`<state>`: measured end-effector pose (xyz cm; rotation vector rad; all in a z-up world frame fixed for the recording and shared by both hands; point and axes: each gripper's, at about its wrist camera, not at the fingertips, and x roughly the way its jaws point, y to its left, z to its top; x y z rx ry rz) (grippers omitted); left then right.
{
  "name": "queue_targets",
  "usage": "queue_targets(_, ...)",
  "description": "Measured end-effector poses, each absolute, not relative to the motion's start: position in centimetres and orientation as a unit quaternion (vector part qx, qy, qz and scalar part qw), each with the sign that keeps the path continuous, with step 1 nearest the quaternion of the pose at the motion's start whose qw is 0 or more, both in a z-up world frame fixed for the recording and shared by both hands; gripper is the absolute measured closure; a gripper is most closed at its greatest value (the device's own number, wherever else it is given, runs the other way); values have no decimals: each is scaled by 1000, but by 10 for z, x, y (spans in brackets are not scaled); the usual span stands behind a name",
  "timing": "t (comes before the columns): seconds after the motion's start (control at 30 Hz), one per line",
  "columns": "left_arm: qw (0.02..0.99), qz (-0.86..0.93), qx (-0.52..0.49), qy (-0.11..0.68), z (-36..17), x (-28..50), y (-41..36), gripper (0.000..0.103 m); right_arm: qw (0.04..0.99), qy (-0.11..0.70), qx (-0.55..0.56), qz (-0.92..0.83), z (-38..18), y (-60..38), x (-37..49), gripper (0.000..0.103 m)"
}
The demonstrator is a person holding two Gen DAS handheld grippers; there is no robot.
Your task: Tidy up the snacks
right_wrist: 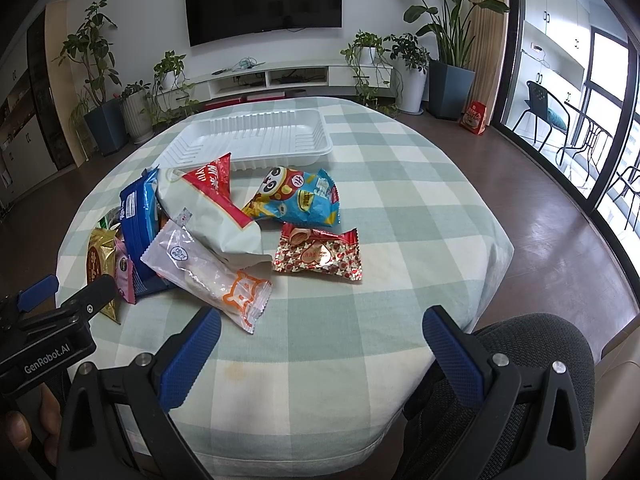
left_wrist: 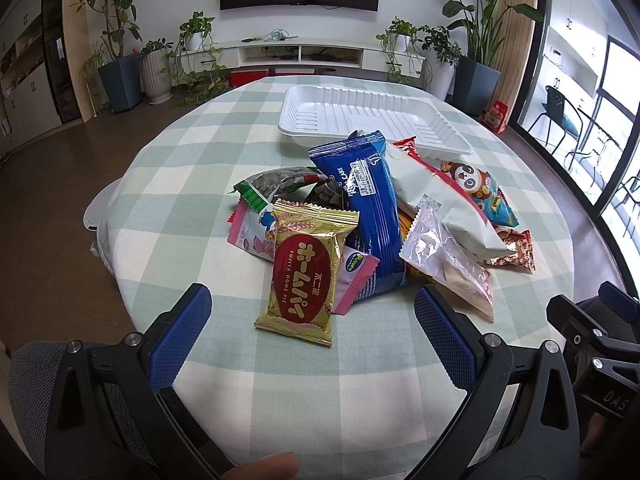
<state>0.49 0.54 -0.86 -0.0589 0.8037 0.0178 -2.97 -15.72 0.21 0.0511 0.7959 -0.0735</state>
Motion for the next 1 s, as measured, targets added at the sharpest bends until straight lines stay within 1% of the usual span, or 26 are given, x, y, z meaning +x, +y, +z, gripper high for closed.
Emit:
queue_targets(0.9,922,9,-17,387,-10,4,4,0,920,389,24,-35,1,-157,-29,0)
queue_targets(1.0,925,-12,-40,378,-9,3,17,0,923,383,12,-31,1,-156,-32,0)
